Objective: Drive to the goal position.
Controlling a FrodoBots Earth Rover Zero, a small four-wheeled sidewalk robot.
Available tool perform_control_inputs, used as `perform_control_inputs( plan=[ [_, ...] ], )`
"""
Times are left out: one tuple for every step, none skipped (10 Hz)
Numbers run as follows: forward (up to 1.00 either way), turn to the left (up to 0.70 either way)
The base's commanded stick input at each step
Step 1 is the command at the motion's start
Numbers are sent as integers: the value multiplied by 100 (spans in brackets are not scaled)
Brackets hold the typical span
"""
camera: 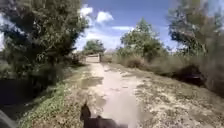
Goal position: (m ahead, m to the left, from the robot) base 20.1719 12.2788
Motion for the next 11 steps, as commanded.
perform_control_inputs(
  plan=[
    [85,0],
    [85,0],
    [85,0],
    [85,0],
    [85,0],
    [85,0],
    [85,0],
    [85,0],
    [85,0],
    [85,0],
    [85,0]
  ],
)
